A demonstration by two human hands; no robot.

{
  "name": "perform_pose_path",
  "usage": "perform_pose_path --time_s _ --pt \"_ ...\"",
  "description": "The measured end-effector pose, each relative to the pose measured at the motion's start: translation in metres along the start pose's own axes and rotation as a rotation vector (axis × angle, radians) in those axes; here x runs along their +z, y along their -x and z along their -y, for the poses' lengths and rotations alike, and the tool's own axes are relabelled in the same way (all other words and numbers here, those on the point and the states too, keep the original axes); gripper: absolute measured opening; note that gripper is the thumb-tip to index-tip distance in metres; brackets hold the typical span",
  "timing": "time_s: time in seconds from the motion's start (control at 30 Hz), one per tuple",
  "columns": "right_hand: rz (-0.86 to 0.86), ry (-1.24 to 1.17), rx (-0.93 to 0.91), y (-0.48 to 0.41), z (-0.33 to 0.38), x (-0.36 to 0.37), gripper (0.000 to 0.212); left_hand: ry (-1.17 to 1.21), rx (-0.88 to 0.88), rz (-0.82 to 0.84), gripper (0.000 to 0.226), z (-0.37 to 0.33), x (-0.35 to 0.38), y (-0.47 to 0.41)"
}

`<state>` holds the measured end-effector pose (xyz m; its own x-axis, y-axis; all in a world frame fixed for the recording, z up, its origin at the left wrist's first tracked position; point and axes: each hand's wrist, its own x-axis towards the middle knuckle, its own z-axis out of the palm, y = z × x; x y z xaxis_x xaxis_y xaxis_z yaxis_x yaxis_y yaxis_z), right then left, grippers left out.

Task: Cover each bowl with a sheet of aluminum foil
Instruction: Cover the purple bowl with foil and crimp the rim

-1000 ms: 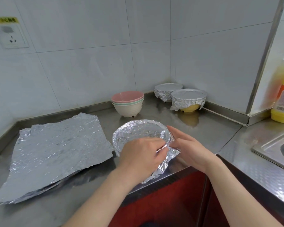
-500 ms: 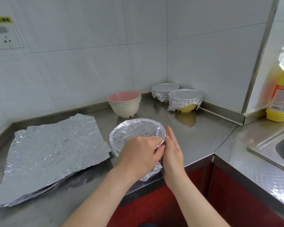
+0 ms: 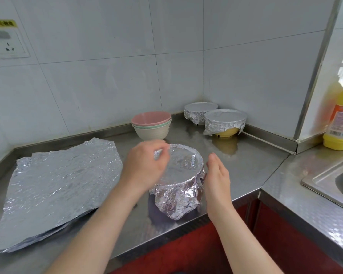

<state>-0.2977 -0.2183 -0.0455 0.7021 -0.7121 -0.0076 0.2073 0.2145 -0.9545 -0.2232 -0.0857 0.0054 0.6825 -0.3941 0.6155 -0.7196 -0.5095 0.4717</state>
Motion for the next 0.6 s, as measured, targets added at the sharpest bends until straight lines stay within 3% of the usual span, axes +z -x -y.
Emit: perform_pose_path --time_s 0.1,0.2,0.33,0.47,0.6 --pt "0.055 0.042 0.000 -0.001 -0.001 0.007 0.047 -0.065 -0.238 0.157 0.032 0.025 0.000 -0.010" --pt "0.092 0.089 0.000 -0.001 -0.007 0.016 0.051 0.164 -0.432 0.227 0.036 0.032 0.009 -0.008" --pt "0.108 0.071 0.002 -0.007 -0.012 0.017 0.052 0.133 -0.453 0.183 0.038 0.028 0.015 -0.007" --pt "0.179 0.167 0.073 -0.018 -0.010 0.011 0.055 0.161 -0.488 0.240 0.042 0.023 0.007 -0.003" --pt "0.165 0.297 0.061 -0.038 0.014 -0.010 0.034 0.008 -0.450 0.230 0.042 0.029 -0.001 0.000"
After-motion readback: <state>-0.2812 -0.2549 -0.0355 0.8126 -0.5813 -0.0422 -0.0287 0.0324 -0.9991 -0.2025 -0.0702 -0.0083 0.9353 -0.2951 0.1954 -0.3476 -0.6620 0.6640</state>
